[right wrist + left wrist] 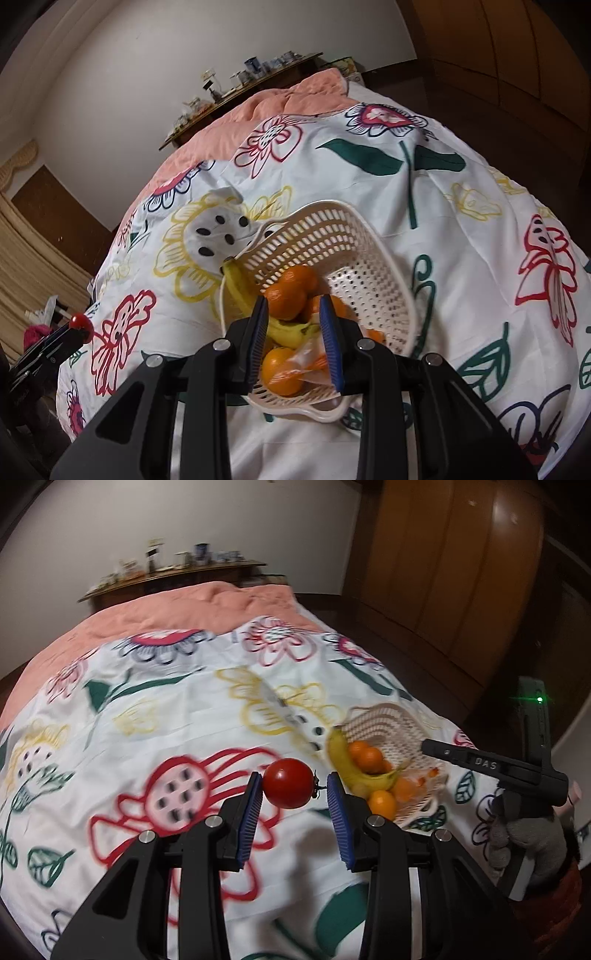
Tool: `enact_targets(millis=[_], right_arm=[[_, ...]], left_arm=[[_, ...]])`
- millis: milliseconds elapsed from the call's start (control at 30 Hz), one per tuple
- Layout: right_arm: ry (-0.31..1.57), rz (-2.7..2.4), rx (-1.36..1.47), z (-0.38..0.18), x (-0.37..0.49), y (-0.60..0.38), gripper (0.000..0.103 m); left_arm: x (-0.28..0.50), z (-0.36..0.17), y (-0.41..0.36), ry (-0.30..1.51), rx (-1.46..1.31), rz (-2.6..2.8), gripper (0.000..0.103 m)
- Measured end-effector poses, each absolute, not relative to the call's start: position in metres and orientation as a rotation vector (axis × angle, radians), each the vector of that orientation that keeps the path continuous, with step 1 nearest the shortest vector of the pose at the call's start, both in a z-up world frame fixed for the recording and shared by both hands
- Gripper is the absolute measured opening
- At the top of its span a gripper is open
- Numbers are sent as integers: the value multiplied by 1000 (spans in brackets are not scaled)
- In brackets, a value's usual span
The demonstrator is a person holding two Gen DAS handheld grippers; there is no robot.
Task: Organize fruits
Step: 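Carry the red tomato into the basket with the left tool and release it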
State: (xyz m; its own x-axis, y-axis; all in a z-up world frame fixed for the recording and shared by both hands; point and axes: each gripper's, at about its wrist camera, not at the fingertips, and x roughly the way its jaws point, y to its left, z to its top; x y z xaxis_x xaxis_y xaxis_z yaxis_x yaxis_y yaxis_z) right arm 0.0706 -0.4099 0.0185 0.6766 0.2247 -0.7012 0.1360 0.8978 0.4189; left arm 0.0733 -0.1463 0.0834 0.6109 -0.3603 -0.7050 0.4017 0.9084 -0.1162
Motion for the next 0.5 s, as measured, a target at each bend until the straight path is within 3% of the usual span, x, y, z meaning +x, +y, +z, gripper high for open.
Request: enact_targets(millis=[500], right_arm=[[786, 30, 521, 15, 57, -443, 29]], left_arm=[[97, 67, -247, 868, 129, -630, 37]])
